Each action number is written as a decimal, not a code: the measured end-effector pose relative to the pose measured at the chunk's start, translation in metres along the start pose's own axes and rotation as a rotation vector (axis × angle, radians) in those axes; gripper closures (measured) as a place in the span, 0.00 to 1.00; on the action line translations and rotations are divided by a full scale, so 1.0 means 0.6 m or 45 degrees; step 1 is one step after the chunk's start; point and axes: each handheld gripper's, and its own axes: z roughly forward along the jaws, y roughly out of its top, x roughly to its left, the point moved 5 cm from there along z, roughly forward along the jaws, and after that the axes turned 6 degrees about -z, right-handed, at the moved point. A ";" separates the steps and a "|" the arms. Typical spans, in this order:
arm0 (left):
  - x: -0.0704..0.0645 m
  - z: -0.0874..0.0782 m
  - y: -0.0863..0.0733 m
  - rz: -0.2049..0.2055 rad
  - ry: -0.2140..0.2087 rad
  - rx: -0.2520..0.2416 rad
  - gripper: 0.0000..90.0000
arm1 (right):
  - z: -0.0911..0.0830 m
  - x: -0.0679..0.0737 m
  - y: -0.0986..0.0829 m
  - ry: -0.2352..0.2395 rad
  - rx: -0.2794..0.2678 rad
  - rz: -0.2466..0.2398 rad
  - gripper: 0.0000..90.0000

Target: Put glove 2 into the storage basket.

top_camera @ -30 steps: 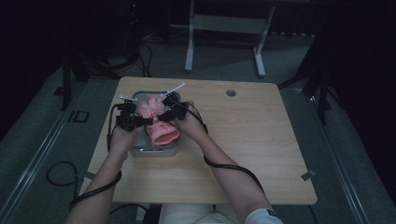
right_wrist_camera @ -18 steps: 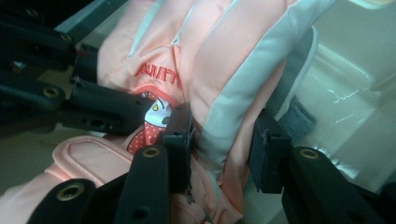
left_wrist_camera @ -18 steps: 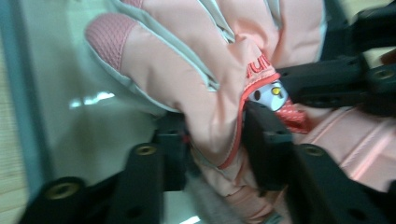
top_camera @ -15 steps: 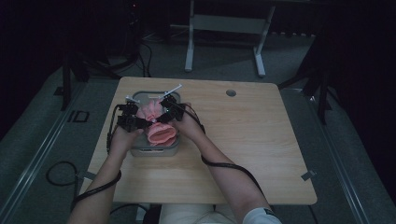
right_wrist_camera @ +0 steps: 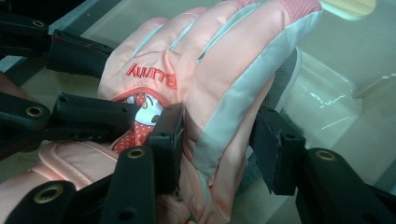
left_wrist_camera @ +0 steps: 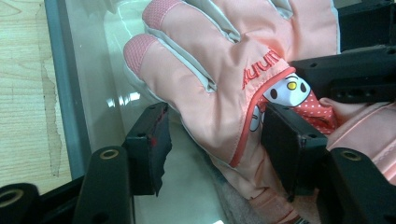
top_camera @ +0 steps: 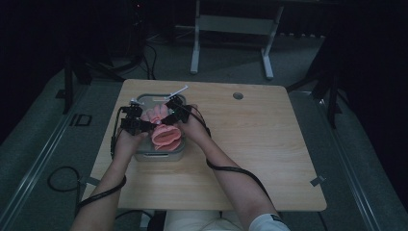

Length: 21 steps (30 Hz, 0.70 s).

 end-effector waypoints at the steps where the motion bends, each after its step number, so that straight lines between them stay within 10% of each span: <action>1: 0.000 -0.001 0.000 0.001 -0.001 -0.001 0.45 | -0.002 -0.001 0.000 0.005 -0.001 0.004 0.61; 21: -0.004 -0.041 0.018 0.007 -0.021 -0.096 0.42 | -0.042 0.007 0.025 0.046 -0.084 -0.008 0.62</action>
